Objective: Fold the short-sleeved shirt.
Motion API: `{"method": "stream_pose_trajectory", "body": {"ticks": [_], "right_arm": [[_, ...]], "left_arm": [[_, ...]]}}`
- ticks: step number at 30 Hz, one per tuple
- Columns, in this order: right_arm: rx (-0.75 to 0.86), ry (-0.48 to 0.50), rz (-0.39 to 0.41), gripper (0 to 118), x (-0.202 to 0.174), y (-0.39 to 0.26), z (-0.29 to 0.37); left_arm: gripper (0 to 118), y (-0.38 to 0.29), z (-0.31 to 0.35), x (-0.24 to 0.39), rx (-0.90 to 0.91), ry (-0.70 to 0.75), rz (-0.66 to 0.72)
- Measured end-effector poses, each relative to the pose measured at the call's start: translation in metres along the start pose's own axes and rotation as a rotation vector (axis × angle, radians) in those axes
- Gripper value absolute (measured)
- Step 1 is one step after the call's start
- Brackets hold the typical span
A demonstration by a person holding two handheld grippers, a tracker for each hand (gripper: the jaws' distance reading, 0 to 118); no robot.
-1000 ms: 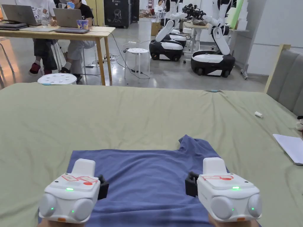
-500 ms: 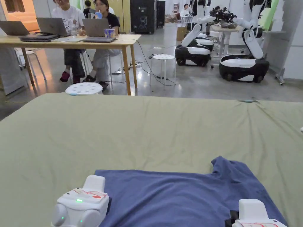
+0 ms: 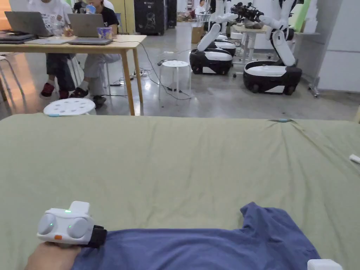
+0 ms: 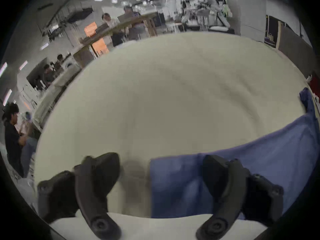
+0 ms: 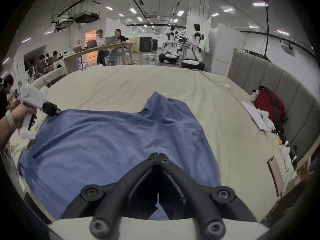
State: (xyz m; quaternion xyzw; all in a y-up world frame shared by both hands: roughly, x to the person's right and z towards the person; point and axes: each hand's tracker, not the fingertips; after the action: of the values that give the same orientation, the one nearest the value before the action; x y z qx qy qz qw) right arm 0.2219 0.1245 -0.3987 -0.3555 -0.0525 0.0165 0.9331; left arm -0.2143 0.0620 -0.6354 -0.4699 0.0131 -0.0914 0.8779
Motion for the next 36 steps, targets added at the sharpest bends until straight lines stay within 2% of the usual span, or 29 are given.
{"method": "stream_pose_trajectory", "body": {"ticks": [1, 2, 4, 5, 6, 11, 12, 14, 15, 16, 19, 21, 22, 23, 24, 25, 26, 27, 28, 29, 32, 36], "right_arm": [[-0.008, -0.019, -0.004, 0, 0.006, 0.003, -0.004], [-0.019, -0.047, -0.003, 0, 0.012, 0.007, -0.008], [-0.026, -0.091, 0.001, 0, 0.028, 0.017, -0.02], [-0.017, -0.097, -0.018, 0, 0.038, 0.023, -0.027], [-0.014, -0.103, -0.045, 0, 0.05, 0.03, -0.035], [-0.059, -0.094, -0.067, 2, 0.084, 0.069, -0.092], [-0.075, -0.078, -0.079, 24, 0.088, 0.074, -0.105], [-0.102, -0.073, -0.077, 100, 0.09, 0.08, -0.124], [-0.131, -0.07, -0.053, 118, 0.088, 0.08, -0.135], [-0.146, -0.076, -0.027, 109, 0.087, 0.078, -0.147], [-0.14, -0.098, -0.023, 102, 0.09, 0.071, -0.173], [-0.194, -0.053, -0.083, 101, 0.099, 0.061, -0.187], [-0.23, -0.043, -0.094, 92, 0.097, 0.052, -0.184], [-0.199, -0.012, -0.119, 82, 0.098, 0.048, -0.181], [-0.172, -0.05, -0.087, 74, 0.096, 0.05, -0.175], [-0.149, -0.074, -0.033, 47, 0.09, 0.053, -0.17], [-0.121, -0.09, 0.03, 9, 0.079, 0.056, -0.166], [-0.115, -0.098, 0.073, 3, 0.076, 0.055, -0.163], [-0.13, -0.084, 0.048, 3, 0.076, 0.053, -0.161], [-0.178, -0.026, 0.025, 3, 0.075, 0.055, -0.158], [-0.139, -0.086, 0.024, 3, 0.073, 0.058, -0.137], [-0.084, -0.096, 0.033, 3, 0.069, 0.068, -0.101]], "left_arm": [[88, -0.004, 0.003, 0.0, 0.031, -0.032, 0.055], [83, -0.006, 0.011, 0.001, 0.053, 0.003, 0.071], [44, -0.008, 0.026, 0.008, 0.082, -0.064, 0.016], [19, -0.01, 0.034, 0.012, 0.096, -0.049, -0.013], [1, -0.012, 0.041, 0.016, 0.1, -0.042, -0.045], [1, -0.006, 0.079, 0.012, 0.208, -0.048, -0.021], [1, -0.004, 0.088, 0.012, 0.223, -0.047, -0.03], [1, -0.004, 0.104, 0.015, 0.247, -0.052, -0.042], [1, -0.003, 0.109, 0.017, 0.255, -0.056, -0.046], [1, -0.002, 0.108, 0.016, 0.26, -0.058, -0.048], [1, -0.002, 0.107, 0.018, 0.259, -0.057, -0.05], [1, -0.002, 0.101, 0.018, 0.251, -0.056, -0.048], [1, -0.003, 0.1, 0.018, 0.247, -0.055, -0.051], [1, -0.003, 0.097, 0.019, 0.241, -0.053, -0.053], [1, -0.003, 0.096, 0.019, 0.238, -0.051, -0.055], [1, -0.004, 0.096, 0.018, 0.236, -0.048, -0.054], [1, -0.004, 0.095, 0.018, 0.234, -0.047, -0.052], [1, -0.005, 0.094, 0.017, 0.23, -0.049, -0.05], [1, -0.006, 0.092, 0.017, 0.226, -0.053, -0.043], [1, -0.007, 0.091, 0.016, 0.226, -0.053, -0.038], [1, -0.012, 0.091, 0.015, 0.226, -0.034, -0.05], [1, -0.024, 0.109, 0.005, 0.223, -0.046, -0.025]]}}
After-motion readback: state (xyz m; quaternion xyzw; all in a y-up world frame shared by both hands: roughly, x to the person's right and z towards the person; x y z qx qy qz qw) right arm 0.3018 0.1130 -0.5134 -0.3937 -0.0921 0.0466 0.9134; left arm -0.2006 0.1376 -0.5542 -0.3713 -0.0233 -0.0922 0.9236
